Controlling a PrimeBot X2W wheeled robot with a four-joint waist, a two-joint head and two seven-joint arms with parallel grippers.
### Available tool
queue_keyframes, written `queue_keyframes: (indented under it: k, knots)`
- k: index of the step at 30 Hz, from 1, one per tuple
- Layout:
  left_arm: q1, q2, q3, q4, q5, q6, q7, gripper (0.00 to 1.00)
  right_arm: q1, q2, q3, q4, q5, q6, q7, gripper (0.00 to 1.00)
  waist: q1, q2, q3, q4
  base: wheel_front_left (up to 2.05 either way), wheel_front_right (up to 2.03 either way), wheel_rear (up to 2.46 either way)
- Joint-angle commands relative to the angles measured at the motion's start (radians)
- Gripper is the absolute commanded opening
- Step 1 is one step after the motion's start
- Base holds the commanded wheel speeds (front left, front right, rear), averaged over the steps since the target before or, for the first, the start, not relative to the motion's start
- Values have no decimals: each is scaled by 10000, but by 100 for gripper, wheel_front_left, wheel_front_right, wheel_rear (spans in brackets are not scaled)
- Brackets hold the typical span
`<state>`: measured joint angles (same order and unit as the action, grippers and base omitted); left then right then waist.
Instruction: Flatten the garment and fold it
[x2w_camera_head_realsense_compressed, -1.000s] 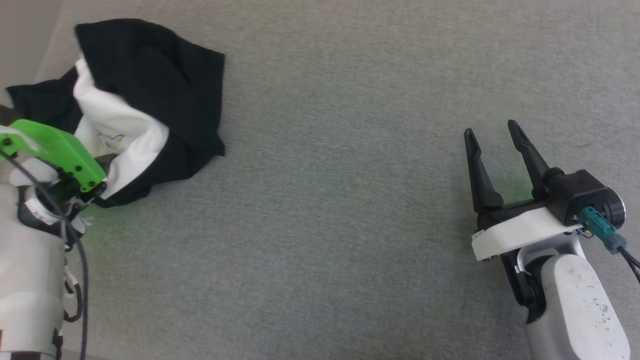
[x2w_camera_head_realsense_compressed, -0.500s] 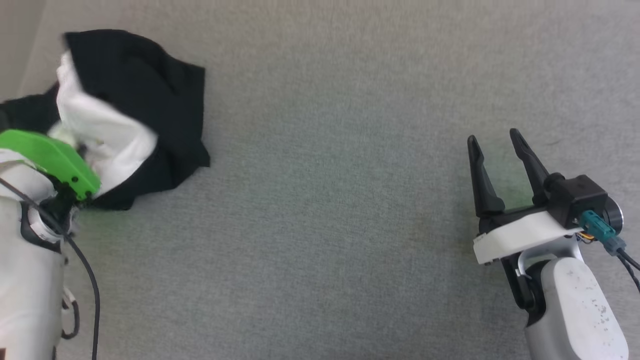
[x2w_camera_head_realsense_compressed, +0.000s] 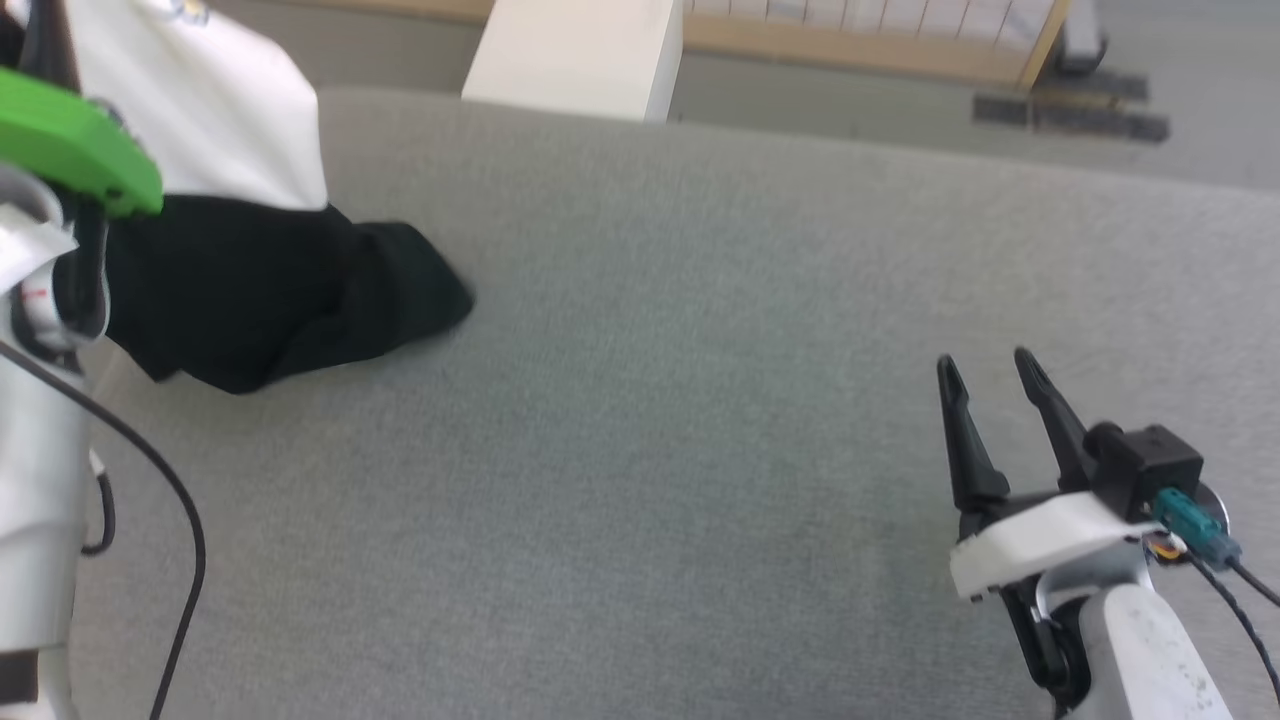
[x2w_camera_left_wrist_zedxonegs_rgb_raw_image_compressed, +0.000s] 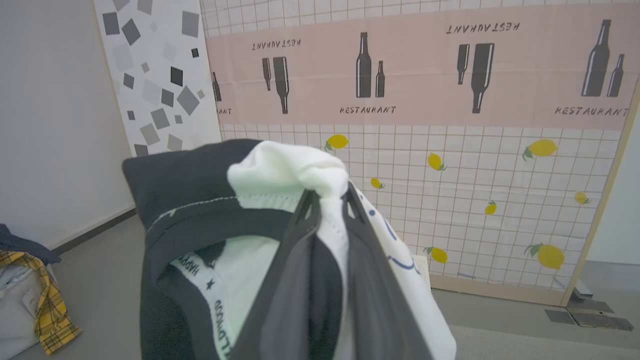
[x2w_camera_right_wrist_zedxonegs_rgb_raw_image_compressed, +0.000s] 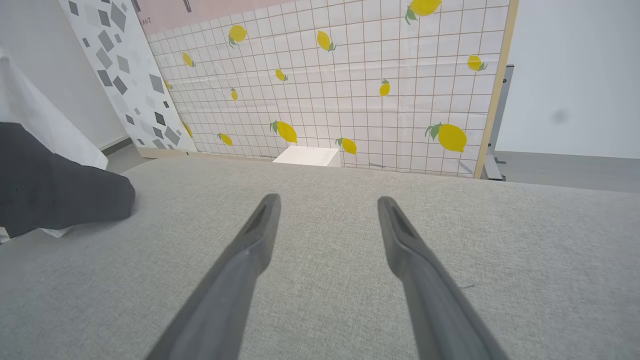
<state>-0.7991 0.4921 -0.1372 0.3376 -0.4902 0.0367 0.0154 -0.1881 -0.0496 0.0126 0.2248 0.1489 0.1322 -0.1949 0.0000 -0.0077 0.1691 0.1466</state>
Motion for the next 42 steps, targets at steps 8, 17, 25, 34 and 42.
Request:
queue_keyframes:
  k: [8,17,25,34,42]
  knots:
    - [-1444,-550,-788,-738,455,-319,-357,0,569,-6,-203,-56,82,-15,49,100,0,74,-1251,-1243,0,0,0]
    - [-2530,-1665,-1249,-896,87,-499,-489,0,665,-6,-107,-211,55,-15,201,100,0,74,-1452,-2533,0,0,0]
    - [-2236,-3052,-1910,-657,-542,-661,-532,0,854,-6,-12,-437,20,-15,357,100,0,74,-1362,-3511,0,0,0]
    - [-308,-3918,-3189,938,-877,-690,200,0,893,-6,78,-560,87,-15,394,100,0,74,-1128,-4040,0,0,0]
    - [1524,-4013,-4478,3438,-870,-457,2434,0,884,-6,211,-532,147,-15,374,100,0,74,-1011,-4183,0,0,0]
